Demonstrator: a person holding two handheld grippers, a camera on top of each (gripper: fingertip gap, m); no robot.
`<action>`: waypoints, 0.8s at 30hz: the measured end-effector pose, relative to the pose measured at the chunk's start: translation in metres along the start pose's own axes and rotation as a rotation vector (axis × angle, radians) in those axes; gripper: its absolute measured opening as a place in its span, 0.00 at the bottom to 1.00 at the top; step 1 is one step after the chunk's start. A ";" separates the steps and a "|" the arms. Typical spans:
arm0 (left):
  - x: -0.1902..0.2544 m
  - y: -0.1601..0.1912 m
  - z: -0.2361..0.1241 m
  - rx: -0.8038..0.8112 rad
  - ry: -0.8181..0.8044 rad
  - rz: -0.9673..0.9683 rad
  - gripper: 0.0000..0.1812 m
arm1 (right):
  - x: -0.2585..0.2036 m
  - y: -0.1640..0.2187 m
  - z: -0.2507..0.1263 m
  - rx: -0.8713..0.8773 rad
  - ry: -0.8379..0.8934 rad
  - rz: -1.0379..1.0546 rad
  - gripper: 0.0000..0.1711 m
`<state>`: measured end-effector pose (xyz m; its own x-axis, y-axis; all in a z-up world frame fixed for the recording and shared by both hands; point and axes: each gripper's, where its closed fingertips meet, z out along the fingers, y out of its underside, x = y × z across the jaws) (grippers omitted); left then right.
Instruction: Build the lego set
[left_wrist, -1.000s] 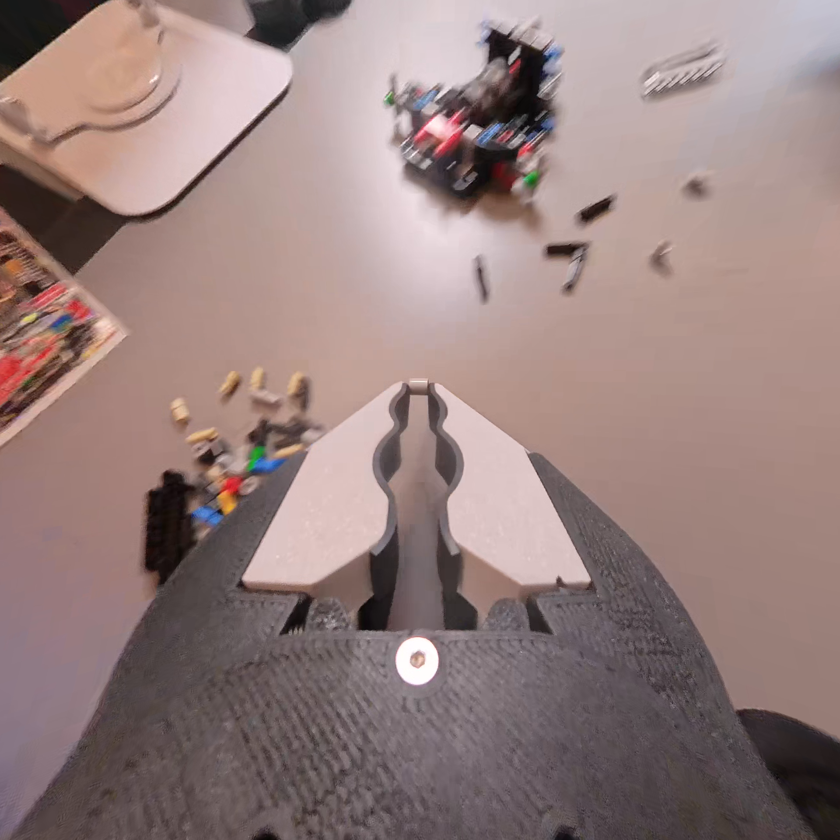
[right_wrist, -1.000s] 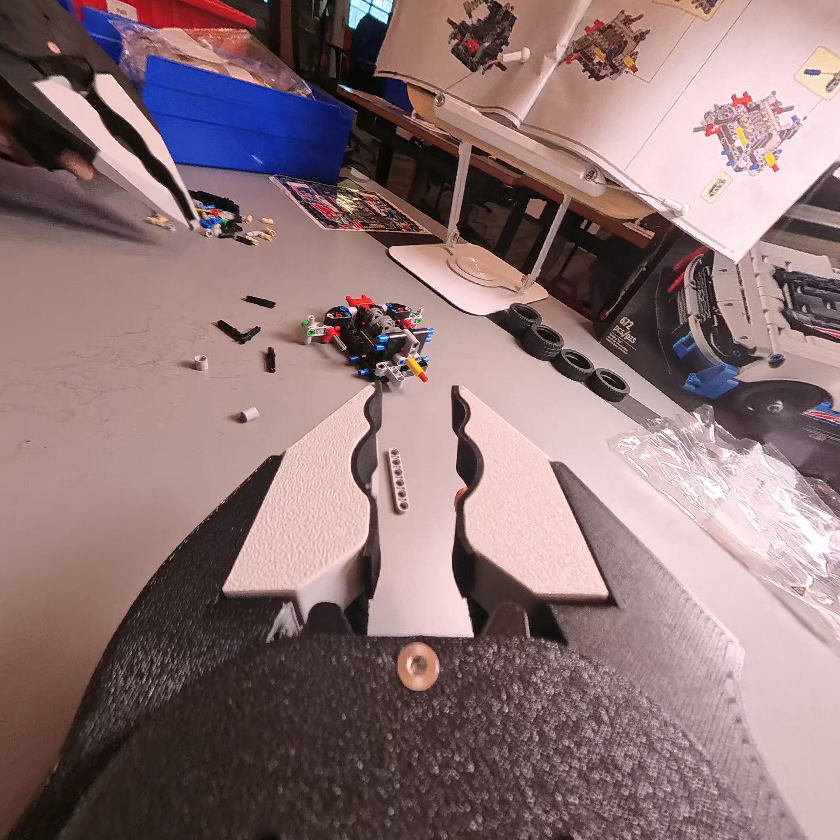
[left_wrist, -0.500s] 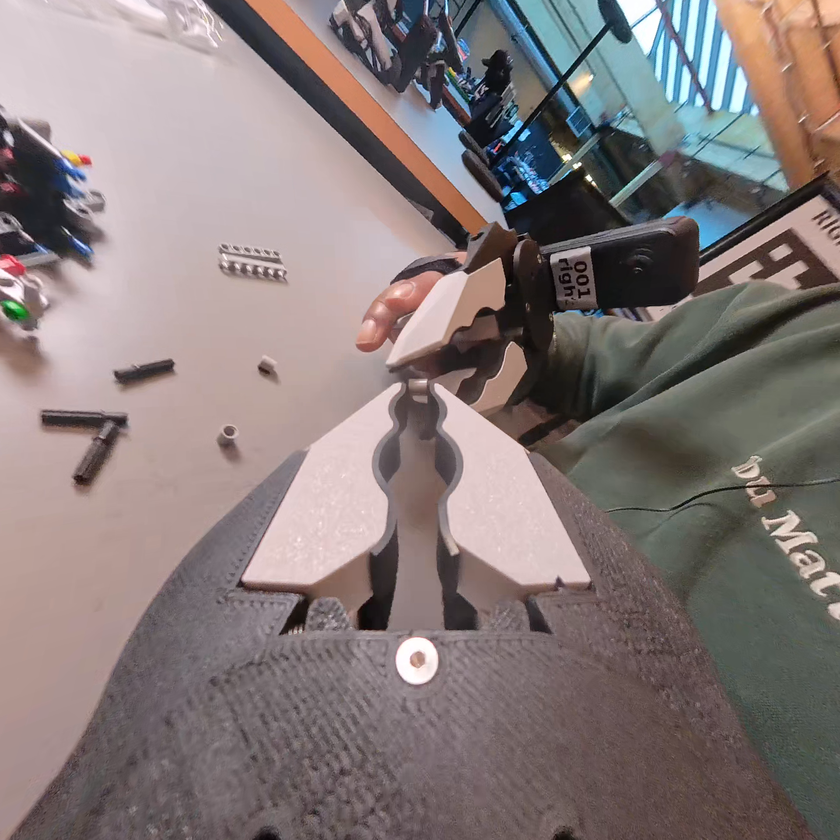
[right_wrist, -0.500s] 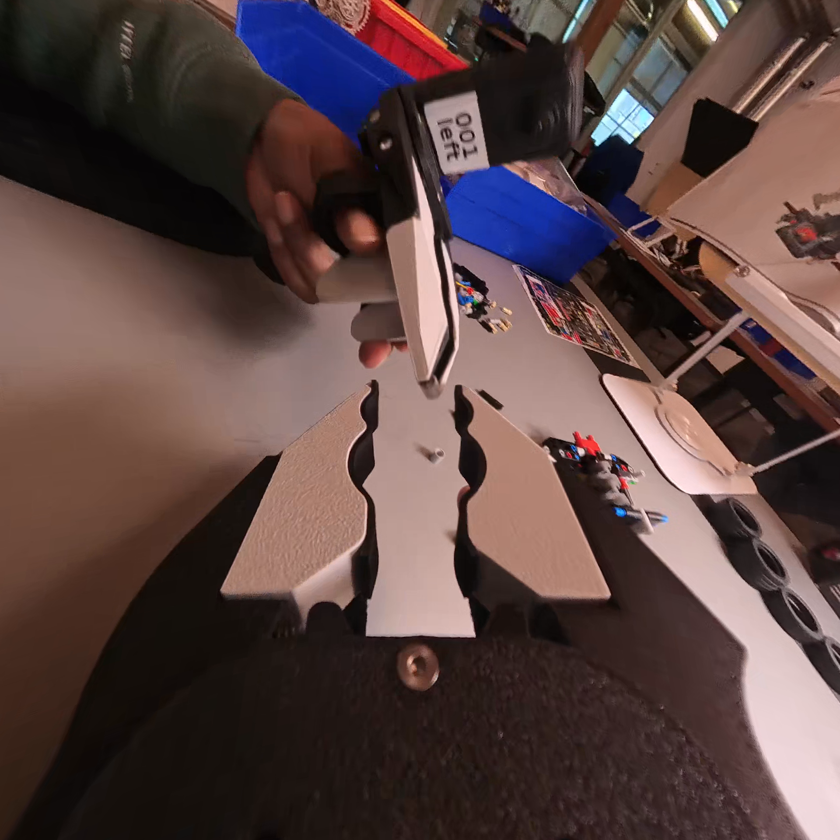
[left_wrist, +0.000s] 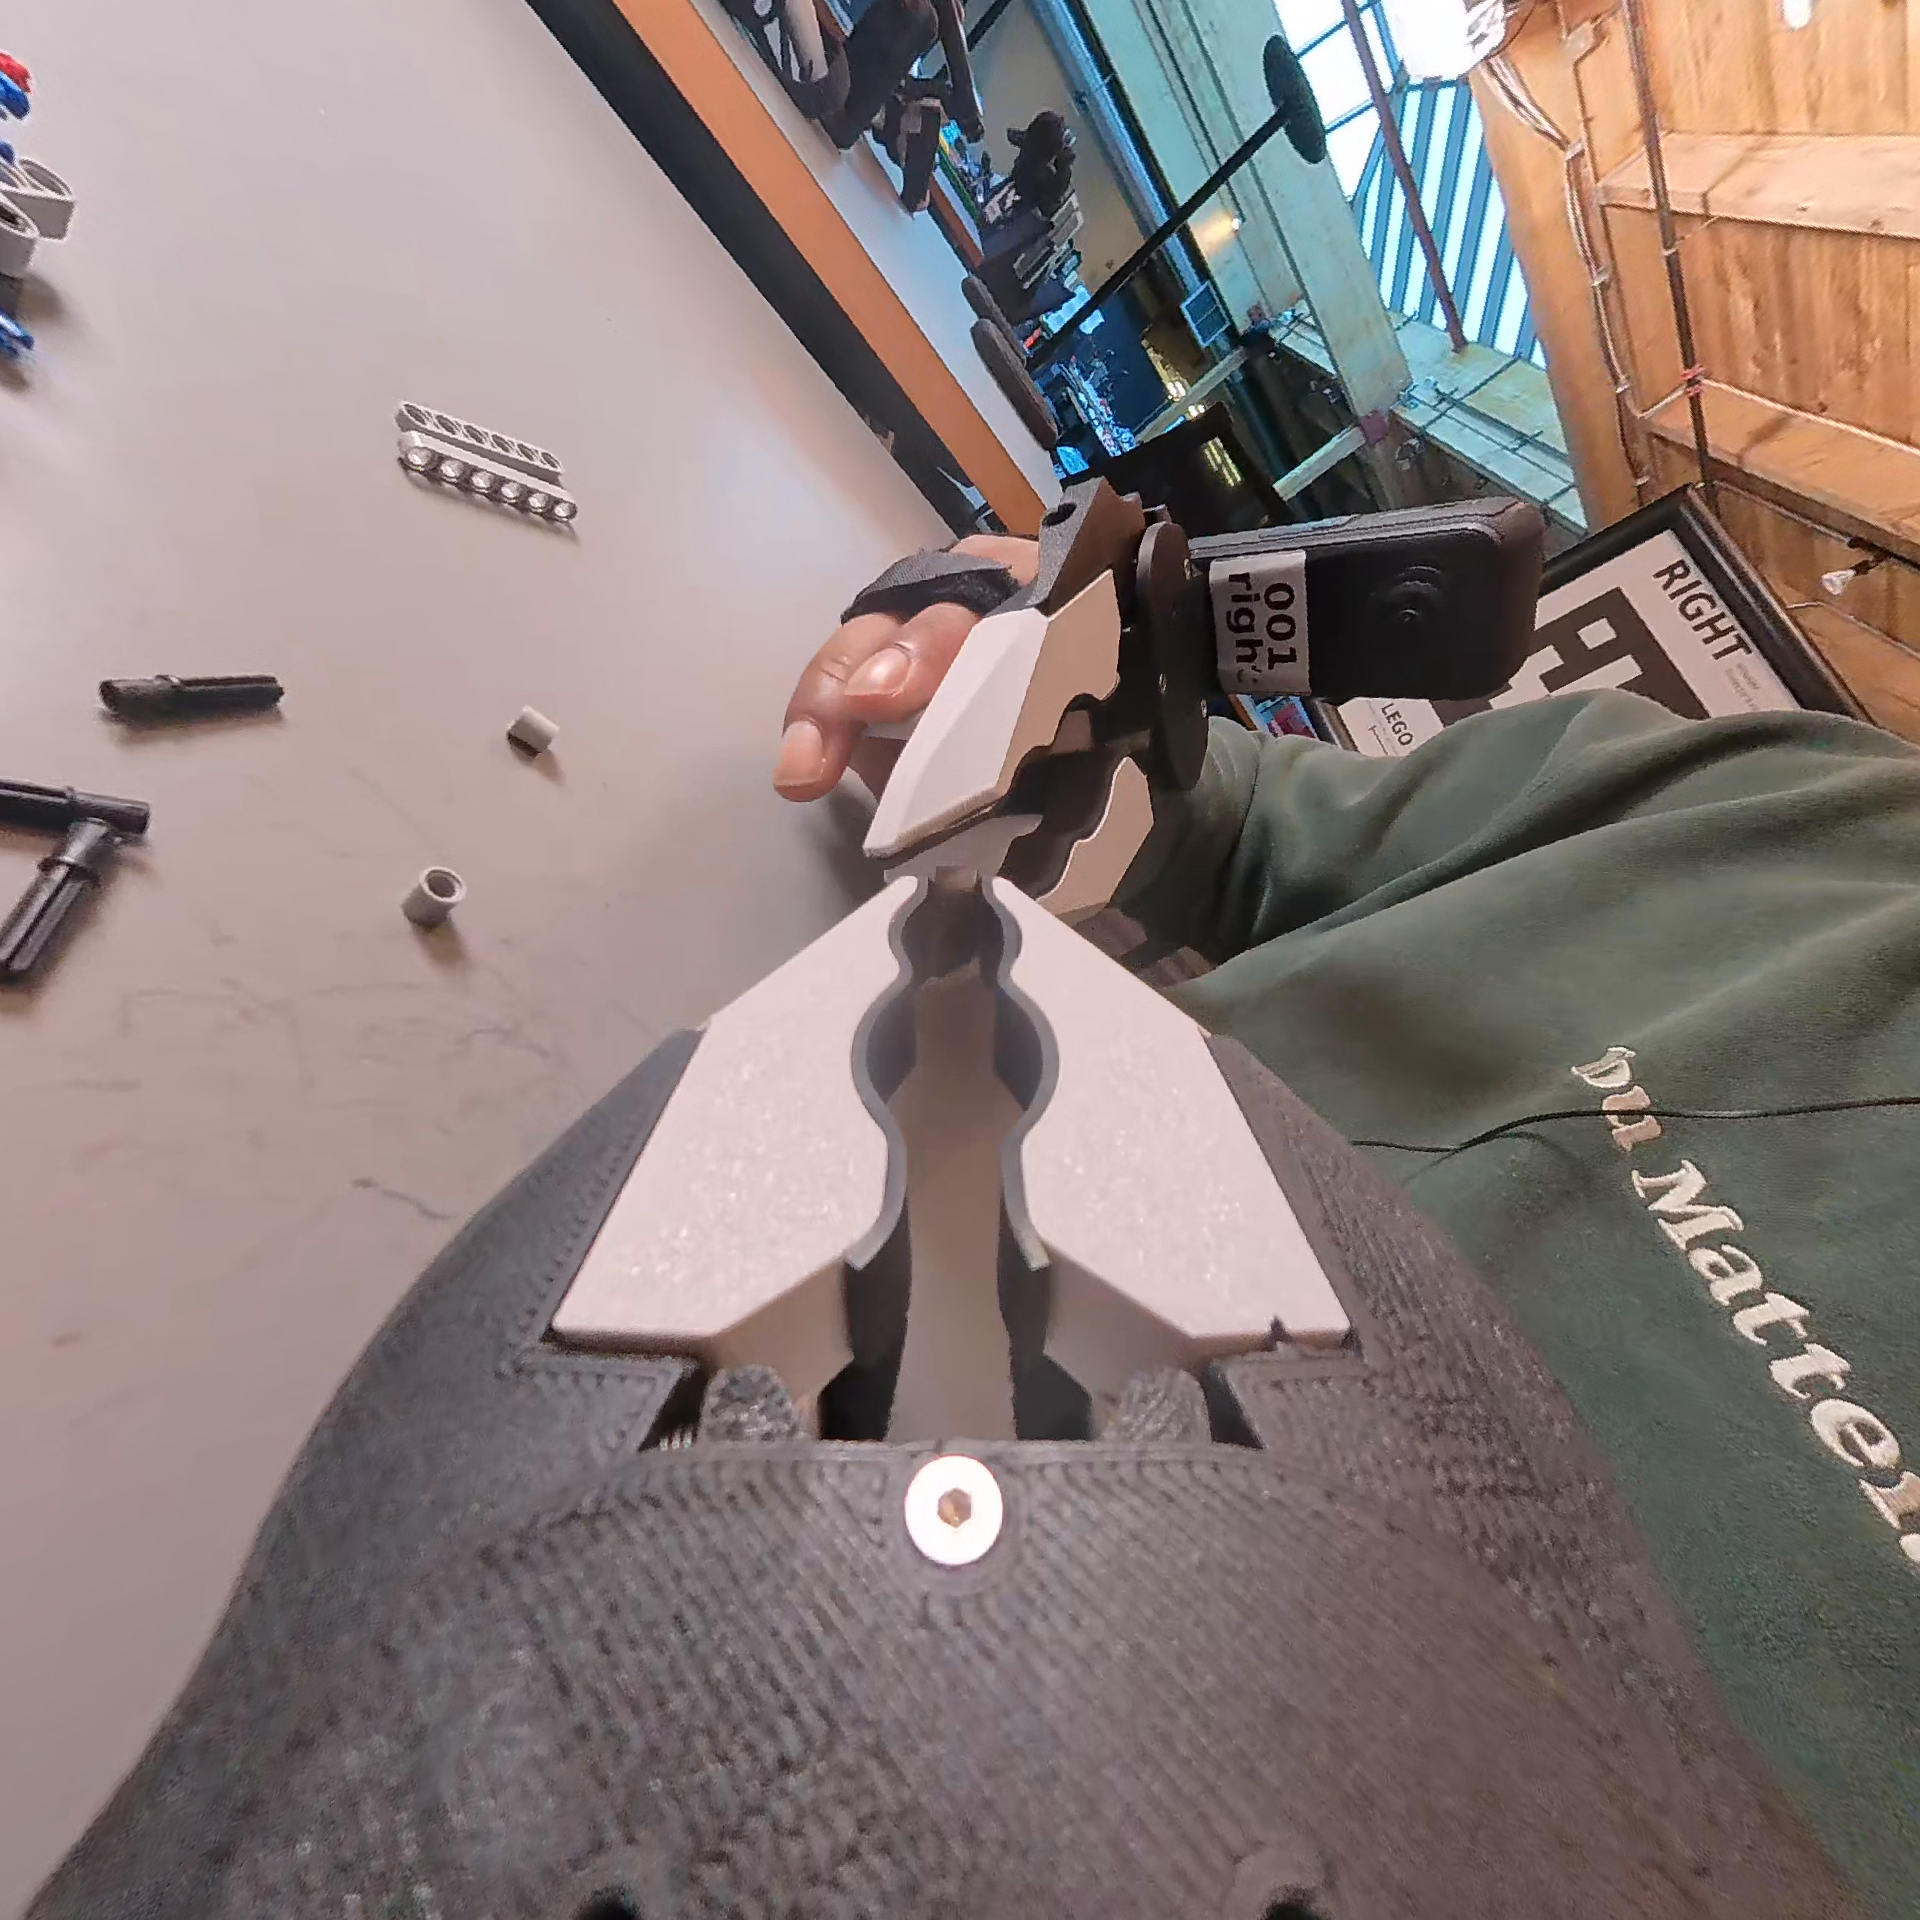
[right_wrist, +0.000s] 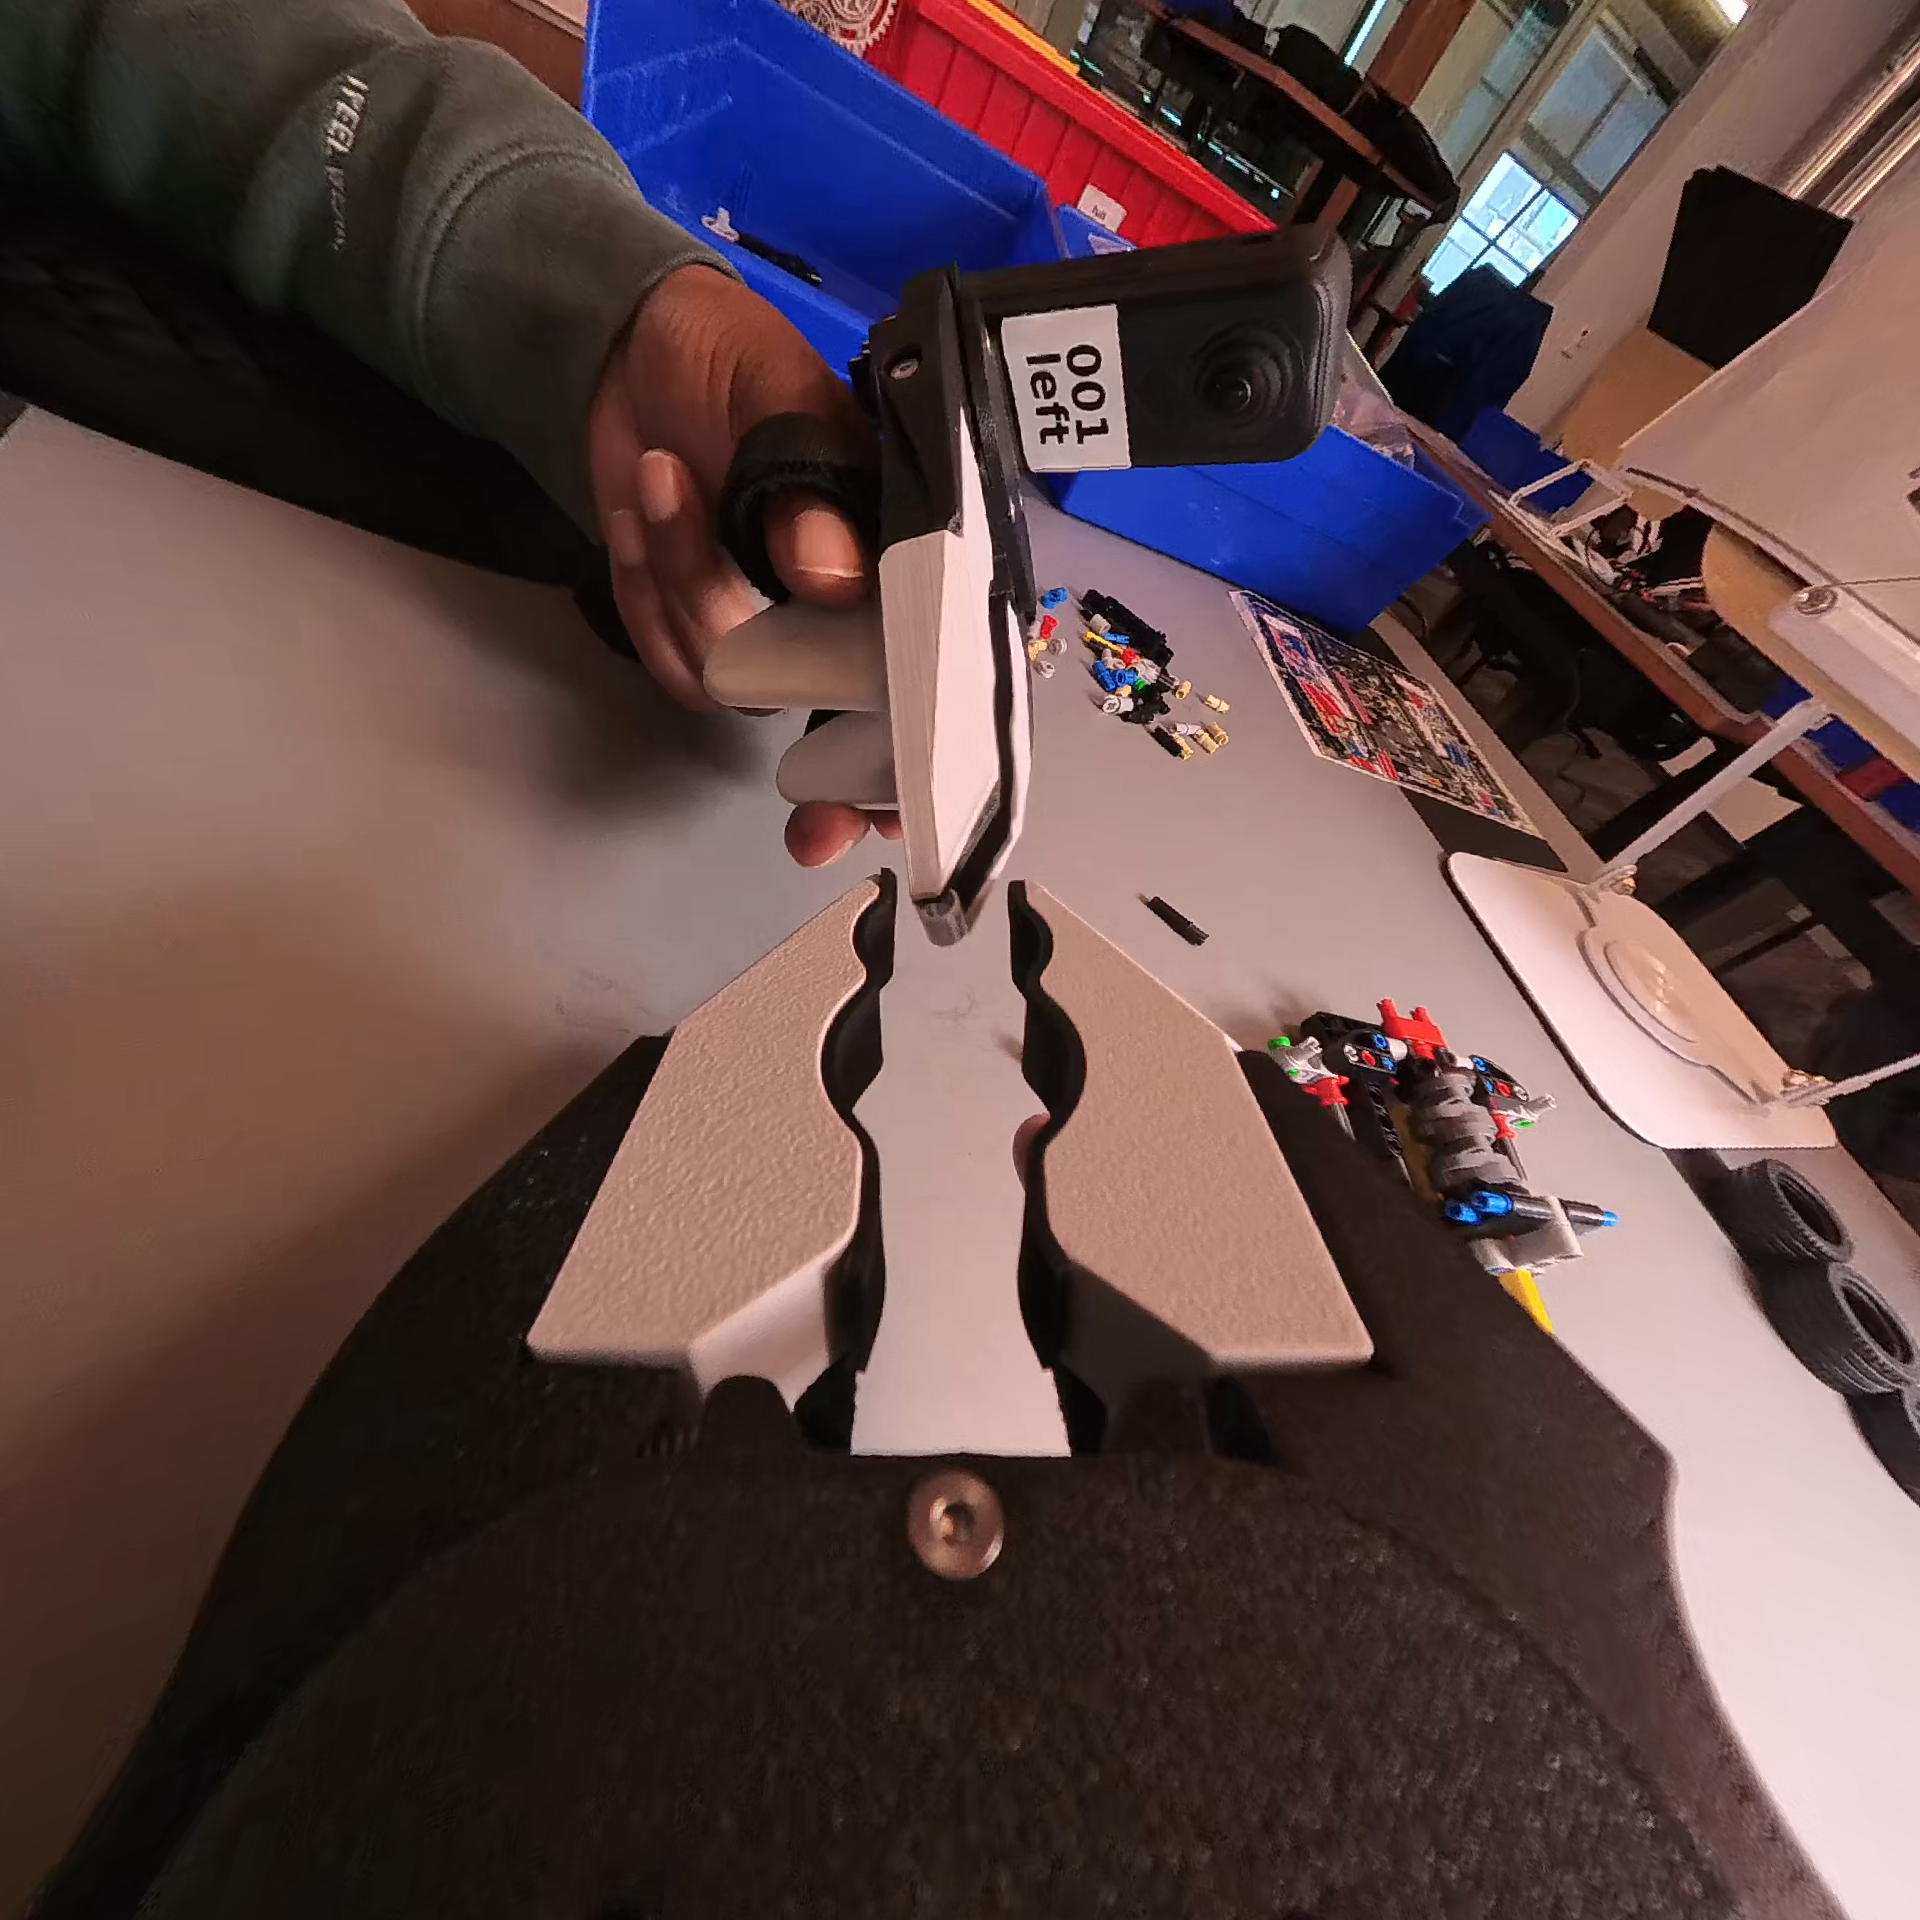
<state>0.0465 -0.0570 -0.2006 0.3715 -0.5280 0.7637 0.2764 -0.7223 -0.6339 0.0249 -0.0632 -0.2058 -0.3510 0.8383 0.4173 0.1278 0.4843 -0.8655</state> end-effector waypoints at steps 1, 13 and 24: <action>0.000 0.001 0.000 -0.002 0.004 -0.004 0.03 | 0.000 0.000 0.000 0.002 0.002 0.001 0.11; -0.007 -0.002 -0.004 0.025 0.017 -0.072 0.03 | 0.002 0.001 -0.004 0.000 0.030 -0.076 0.02; -0.057 -0.061 -0.097 0.162 -0.598 0.391 0.15 | 0.051 0.096 -0.024 -0.486 0.127 0.327 0.03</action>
<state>-0.0774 -0.0265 -0.1935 0.8774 -0.3662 0.3099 0.1350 -0.4314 -0.8920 0.0411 0.0324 -0.2608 -0.1118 0.9721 0.2061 0.6305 0.2297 -0.7414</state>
